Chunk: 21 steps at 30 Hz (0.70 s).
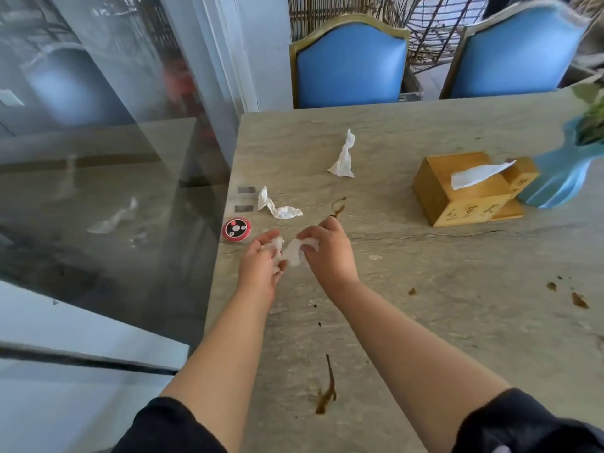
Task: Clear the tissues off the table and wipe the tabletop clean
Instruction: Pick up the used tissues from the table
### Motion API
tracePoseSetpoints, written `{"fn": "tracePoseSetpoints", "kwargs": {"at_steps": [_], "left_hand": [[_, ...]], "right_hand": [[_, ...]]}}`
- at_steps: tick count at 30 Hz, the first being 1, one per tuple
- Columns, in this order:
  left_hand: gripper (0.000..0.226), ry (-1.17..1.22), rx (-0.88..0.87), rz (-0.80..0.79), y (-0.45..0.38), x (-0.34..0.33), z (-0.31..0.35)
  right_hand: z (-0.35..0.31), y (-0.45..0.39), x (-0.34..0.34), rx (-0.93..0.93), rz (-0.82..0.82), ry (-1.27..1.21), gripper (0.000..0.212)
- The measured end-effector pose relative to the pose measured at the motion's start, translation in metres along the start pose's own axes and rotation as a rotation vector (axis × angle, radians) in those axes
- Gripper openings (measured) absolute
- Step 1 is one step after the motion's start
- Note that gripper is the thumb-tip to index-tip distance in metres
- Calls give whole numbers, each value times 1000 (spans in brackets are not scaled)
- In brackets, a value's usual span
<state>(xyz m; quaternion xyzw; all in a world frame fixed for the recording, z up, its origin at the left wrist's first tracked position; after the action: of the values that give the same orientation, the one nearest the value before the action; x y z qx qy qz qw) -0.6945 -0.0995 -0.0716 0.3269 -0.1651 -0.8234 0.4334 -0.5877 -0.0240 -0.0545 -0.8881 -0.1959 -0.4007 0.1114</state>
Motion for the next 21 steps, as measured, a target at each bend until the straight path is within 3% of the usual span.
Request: {"fn": "tracePoseSetpoints", "kwargs": {"at_steps": [3,6,8,13,16,19,21], "left_hand": [[26,115,73,-42,-16,-20,-1],[21,183,116,-107,-33,-34,4],[28,170,93,-139,-46,-38,10],[10,103,-46,-77,-71,-36,33],[18,180,-78,-71,-84,-38,50],[21,226,-82,-69,-95,-43,62],[21,238,-80,-75,-99,-49,67]], "right_hand": [[-13,-16,3,39,22,12,32],[-18,-30,4,-46,24,-172,34],[-20,-40,-1,-64,-12,-227,35],[-15,-72,-15,-96,-24,-261,26],[-16,-95,-28,29,-73,16,43],[-26,-114,-52,337,-238,364,59],[-32,-119,-66,523,-338,601,59]]}}
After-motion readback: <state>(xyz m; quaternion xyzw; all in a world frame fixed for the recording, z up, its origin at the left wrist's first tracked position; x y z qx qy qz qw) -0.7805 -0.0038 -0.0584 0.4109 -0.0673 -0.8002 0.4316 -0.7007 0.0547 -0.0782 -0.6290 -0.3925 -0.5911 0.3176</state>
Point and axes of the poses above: each hand's wrist, its own y-axis away from the middle knuckle, its own x-axis out of the back of the hand, z = x × y, the point moved 4 cm from there along -y, towards the middle knuckle, and after that the axes turned 12 degrees about y, right-handed, at the moved point
